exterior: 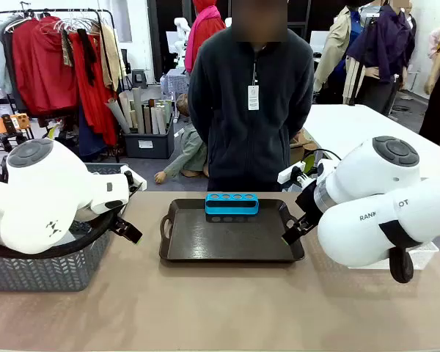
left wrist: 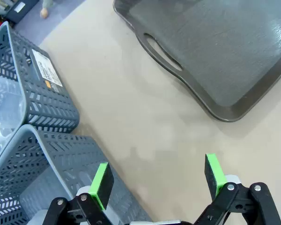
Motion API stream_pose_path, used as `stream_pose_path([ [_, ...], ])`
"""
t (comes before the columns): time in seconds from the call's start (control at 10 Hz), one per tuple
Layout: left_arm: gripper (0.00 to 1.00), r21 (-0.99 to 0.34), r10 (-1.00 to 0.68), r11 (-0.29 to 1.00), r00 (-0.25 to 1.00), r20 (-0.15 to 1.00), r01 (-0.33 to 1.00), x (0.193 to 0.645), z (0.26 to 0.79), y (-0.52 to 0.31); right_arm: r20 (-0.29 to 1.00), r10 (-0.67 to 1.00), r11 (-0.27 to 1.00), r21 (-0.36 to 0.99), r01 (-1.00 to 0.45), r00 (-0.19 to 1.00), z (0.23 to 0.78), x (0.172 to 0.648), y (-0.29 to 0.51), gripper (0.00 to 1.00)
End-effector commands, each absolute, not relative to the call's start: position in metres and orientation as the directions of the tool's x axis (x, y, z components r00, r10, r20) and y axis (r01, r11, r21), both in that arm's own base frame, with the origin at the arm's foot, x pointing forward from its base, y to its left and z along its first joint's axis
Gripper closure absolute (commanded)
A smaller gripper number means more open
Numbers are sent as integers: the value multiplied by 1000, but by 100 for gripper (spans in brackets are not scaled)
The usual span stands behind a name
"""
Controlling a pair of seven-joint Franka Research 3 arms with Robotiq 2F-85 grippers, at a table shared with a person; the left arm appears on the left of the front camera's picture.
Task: Prepare the laboratory tools.
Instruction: Pick up one Small flask and place it on the Handle tray.
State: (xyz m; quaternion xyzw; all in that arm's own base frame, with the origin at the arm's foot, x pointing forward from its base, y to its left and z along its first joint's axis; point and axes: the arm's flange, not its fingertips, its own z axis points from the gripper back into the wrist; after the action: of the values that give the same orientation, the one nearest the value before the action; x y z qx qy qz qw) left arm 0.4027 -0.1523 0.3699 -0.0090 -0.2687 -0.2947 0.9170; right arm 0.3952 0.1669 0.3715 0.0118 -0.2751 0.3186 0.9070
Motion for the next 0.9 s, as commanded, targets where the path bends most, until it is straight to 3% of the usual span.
stream_pose_path([
  [0.0, 0, 142, -536, 826, 682, 498, 545, 403, 370, -152, 507, 571, 797, -154, -584, 646, 372, 395, 167, 0],
  [0.8, 0, 142, -536, 826, 682, 498, 545, 403, 370, -152, 507, 571, 797, -154, -584, 646, 372, 395, 167, 0],
])
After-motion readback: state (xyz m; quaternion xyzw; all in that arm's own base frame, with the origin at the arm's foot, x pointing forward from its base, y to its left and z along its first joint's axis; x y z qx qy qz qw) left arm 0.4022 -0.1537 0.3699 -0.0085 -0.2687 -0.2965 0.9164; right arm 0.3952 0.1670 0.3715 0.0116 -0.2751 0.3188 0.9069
